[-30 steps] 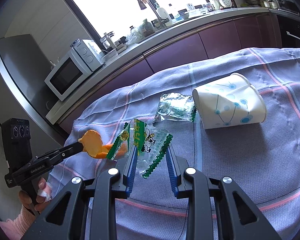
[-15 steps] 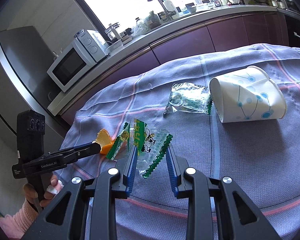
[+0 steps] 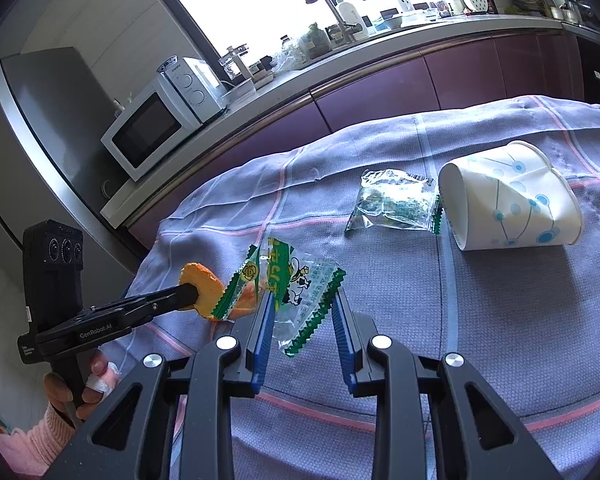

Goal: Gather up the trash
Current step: 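Grasp the orange peel with the left gripper while the right gripper grasps a green wrapper, then carry the orange peel and green wrapper over to the teal bin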

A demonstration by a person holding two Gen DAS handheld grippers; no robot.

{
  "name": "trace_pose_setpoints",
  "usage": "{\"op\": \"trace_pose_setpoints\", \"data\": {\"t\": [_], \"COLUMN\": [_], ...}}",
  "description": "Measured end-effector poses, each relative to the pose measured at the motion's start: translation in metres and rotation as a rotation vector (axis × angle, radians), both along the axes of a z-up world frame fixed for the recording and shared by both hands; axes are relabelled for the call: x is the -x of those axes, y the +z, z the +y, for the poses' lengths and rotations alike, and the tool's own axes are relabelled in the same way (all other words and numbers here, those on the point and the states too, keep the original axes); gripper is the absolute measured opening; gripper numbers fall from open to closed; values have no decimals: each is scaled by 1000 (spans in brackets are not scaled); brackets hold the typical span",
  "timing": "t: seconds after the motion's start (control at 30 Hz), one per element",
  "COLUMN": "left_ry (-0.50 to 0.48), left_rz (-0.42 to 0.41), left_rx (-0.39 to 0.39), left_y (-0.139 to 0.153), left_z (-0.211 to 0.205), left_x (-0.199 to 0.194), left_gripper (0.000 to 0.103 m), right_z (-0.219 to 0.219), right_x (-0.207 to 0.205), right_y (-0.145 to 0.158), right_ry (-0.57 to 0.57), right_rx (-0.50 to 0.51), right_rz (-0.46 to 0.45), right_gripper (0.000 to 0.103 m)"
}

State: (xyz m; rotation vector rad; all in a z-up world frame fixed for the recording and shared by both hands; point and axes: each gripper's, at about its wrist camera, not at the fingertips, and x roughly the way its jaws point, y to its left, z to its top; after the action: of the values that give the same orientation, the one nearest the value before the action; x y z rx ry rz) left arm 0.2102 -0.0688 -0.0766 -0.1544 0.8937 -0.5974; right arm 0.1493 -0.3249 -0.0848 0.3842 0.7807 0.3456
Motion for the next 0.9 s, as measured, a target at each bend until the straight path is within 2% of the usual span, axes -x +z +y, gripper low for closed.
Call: {"op": "trace_pose_setpoints", "data": {"t": [0.43,0.9], "left_ry": [67,180], "left_rz": [-67,-136], "left_rx": [50,51], "left_y": [29,55], "left_z": [57,130], "left_x": [27,60], "left_gripper": [5,5], "right_z": [34,99], "right_x": [4,2], "right_y": [16,26], "right_ry": [67,195], "right_rx": [6,10], "right_rz": [-43,-72], "right_gripper": [27,27]}}
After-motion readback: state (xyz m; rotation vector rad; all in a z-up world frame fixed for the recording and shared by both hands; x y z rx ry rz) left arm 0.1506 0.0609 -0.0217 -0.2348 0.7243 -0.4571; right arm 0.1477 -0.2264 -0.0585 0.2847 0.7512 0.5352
